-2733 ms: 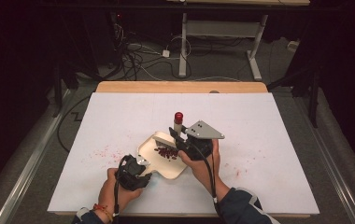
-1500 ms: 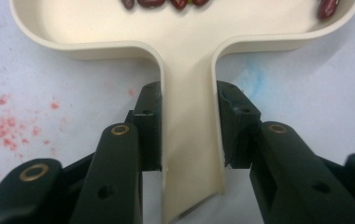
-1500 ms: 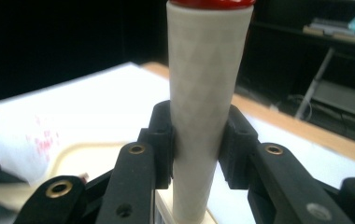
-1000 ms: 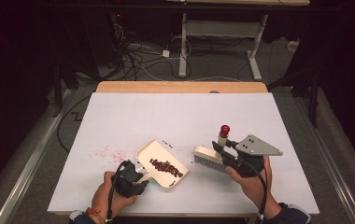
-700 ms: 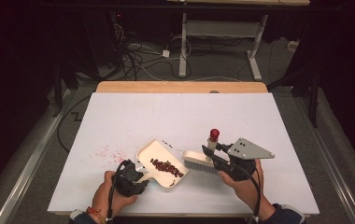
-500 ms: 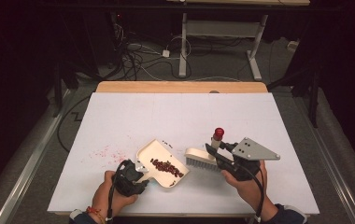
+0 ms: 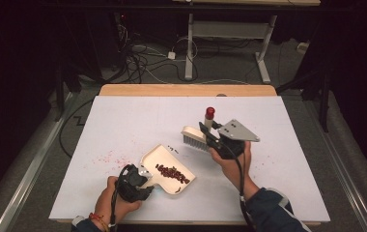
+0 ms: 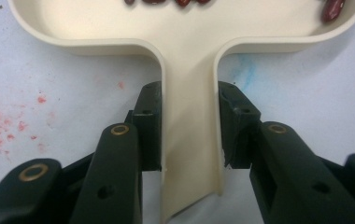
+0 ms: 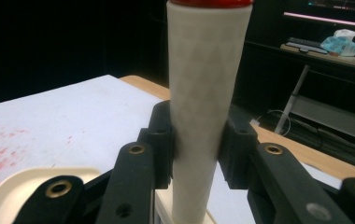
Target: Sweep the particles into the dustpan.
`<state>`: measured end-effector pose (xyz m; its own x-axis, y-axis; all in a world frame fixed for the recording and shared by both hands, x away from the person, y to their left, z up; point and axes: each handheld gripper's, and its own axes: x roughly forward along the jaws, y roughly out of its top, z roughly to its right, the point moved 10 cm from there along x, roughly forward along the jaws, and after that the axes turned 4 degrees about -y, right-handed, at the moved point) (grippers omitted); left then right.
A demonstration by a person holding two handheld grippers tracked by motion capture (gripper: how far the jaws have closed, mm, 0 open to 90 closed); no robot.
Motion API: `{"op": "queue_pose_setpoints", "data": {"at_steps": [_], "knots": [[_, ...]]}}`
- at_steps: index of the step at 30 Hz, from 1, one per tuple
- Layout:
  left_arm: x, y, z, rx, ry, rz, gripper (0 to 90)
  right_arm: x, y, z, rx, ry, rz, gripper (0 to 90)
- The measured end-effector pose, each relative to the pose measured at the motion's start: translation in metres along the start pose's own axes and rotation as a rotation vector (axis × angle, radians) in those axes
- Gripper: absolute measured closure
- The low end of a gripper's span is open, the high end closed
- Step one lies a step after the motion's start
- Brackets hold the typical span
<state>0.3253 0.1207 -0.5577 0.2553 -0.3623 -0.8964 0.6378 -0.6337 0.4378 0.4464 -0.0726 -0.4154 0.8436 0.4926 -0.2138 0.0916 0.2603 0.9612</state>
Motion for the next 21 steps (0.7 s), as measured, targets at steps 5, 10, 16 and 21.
{"op": "queue_pose_setpoints", "data": {"at_steps": [5, 10, 16, 21], "knots": [[-0.002, -0.002, -0.009, -0.034, 0.0, 0.005, 62.7, 0.036, -0.003, -0.016, -0.02, -0.004, -0.016, 70.1], [-0.004, -0.006, -0.017, -0.057, -0.008, 0.005, 62.8, 0.041, -0.001, -0.027, -0.015, 0.021, -0.022, 70.1], [-0.004, -0.006, -0.021, -0.065, 0.004, 0.0, 62.8, 0.048, 0.0, -0.039, -0.004, 0.042, -0.026, 70.1], [-0.003, -0.001, -0.027, -0.081, 0.011, 0.002, 62.8, 0.037, -0.003, -0.051, -0.023, 0.079, -0.033, 69.9]]}}
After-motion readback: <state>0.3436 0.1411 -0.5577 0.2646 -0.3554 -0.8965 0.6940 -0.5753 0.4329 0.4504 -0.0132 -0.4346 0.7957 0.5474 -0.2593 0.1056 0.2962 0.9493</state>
